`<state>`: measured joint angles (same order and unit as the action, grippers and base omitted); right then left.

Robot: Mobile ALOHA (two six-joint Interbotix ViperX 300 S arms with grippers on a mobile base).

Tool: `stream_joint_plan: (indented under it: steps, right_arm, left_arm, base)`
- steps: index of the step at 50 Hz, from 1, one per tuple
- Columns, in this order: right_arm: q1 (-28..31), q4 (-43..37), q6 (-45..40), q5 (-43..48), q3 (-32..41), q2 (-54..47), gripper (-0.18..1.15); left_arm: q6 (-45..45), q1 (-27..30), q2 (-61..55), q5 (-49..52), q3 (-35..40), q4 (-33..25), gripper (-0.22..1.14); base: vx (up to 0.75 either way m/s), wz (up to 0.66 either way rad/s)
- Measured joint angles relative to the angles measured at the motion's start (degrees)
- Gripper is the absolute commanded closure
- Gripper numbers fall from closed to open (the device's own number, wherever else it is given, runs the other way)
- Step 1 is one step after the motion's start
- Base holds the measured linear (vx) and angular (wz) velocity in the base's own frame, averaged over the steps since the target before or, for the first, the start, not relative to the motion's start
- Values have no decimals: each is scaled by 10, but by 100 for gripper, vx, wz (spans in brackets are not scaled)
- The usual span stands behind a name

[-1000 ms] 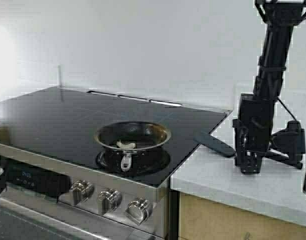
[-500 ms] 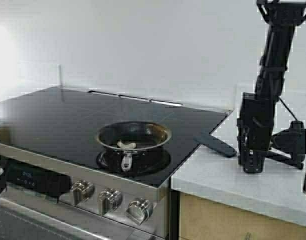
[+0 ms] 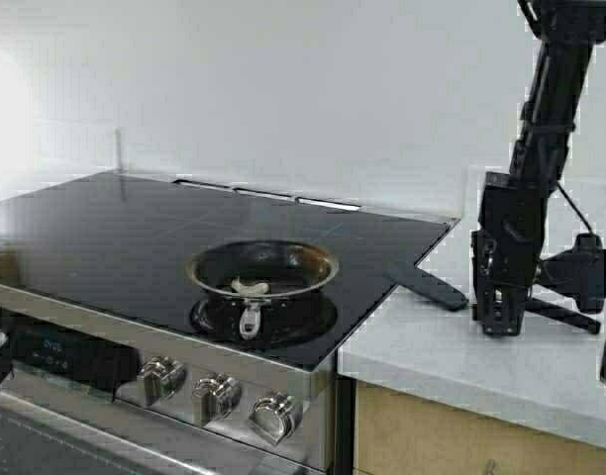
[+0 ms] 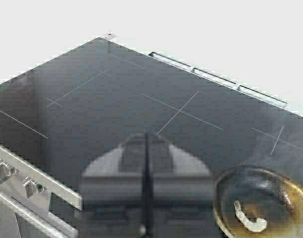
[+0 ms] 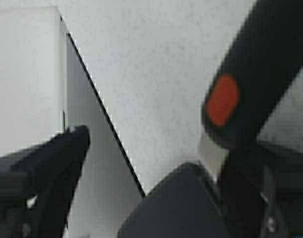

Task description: Add oil to the pan and cook the shrimp and serve it

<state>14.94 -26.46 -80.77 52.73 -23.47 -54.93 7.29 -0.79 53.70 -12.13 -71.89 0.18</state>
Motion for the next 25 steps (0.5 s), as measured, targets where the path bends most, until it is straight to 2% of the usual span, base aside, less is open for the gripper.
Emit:
stream_joint_plan:
  steps: [3, 5, 8, 9, 10, 12, 14, 16, 21, 25]
  right_arm:
    - [-4, 4, 0, 0, 2, -2, 4]
    - [-4, 9, 0, -3, 1, -2, 15]
    - [-7, 17, -2, -10, 2, -1, 42]
    - [-8, 18, -3, -14, 2, -1, 52]
    - [-9, 20, -4, -18, 2, -1, 70]
    - [-10, 24, -4, -27, 2, 1, 90]
    - [-11, 26, -4, -37, 2, 2, 101]
    - [-12, 28, -4, -44, 2, 3, 100]
    - [-13, 30, -4, -54, 3, 5, 81]
    - [-11, 31, -2, -57, 1, 9, 81]
  left_arm:
    - [1, 0, 0, 0, 0, 1, 88]
    - [0, 0, 1, 0, 0, 1, 88]
    - [1, 0, 1, 0, 0, 1, 88]
    - [0, 0, 0, 0, 0, 1, 89]
    - [0, 0, 0, 0, 0, 1, 89]
    - [0, 0, 1, 0, 0, 1, 88]
    - [0, 0, 0, 0, 1, 1, 88]
    - [0, 0, 0, 0, 0, 1, 88]
    - [0, 0, 1, 0, 0, 1, 89]
    - [0, 0, 1, 0, 0, 1, 88]
  base:
    - [0, 0]
    - [0, 0]
    - [0, 0]
    - [0, 0]
    - [0, 0]
    - [0, 0]
    - [0, 0]
    - [0, 0]
    - [0, 0]
    - [0, 0]
